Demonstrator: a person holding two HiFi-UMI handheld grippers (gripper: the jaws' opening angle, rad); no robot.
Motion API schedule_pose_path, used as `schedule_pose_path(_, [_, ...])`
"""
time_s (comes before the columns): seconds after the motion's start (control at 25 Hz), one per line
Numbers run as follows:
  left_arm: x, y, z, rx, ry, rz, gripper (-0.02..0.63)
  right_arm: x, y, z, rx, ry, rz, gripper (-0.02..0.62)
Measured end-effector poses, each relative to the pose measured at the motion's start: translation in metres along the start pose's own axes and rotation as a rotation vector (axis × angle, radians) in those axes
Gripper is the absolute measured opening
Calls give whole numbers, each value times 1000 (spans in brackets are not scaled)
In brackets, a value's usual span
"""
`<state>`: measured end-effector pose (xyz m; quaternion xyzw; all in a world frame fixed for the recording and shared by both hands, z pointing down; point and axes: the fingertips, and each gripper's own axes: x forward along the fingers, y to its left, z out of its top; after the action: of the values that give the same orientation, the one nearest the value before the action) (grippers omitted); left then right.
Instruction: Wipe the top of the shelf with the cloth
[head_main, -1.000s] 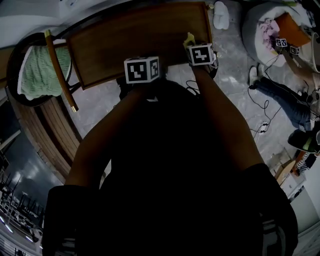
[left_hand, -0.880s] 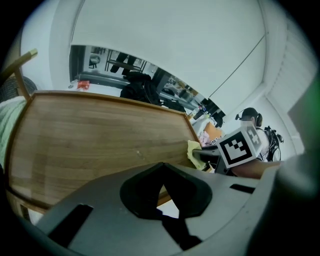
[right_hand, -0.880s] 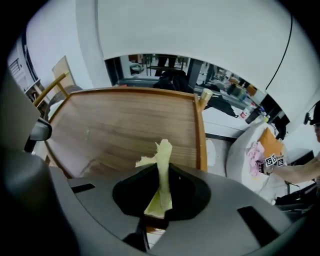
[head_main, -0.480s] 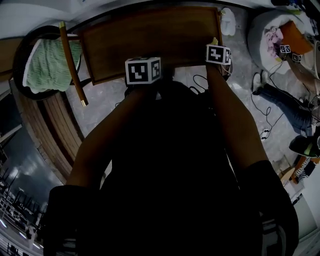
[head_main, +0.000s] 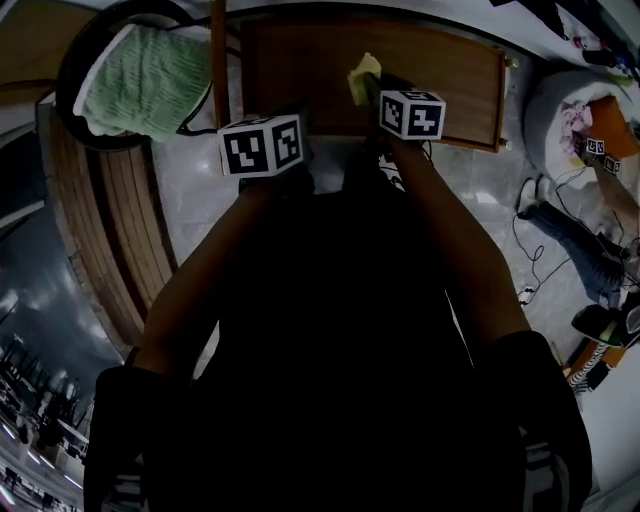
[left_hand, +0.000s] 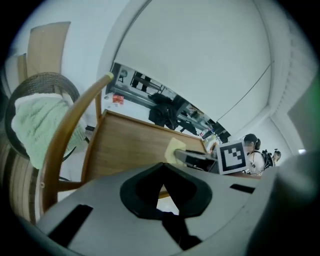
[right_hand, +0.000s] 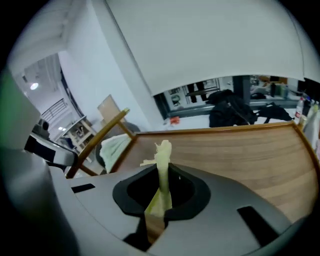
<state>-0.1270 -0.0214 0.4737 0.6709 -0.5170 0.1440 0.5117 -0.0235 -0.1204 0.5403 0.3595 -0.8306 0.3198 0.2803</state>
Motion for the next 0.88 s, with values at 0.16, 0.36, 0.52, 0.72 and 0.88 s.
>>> schedule_pose_path(0.16, [-36,22,-5,55,-13,19,11,47,97,-21,-33,61,108,48])
schedule_pose_path(0.36, [-62,54,-16,74,0,32,11,96,180,-58,-119,166,208,48])
schedule_pose_path(0.52, [-72,69,-28,91,33,25,11,113,207,-74,-180,207,208,48])
schedule_pose_path(0.72, [-76,77,-31,102,40,46,11,122,210,-100,-314,320,223,48])
schedule_pose_path(0.88, [-69,75,-39,71,57,64,11,117,198,-104,-331,364,219,48])
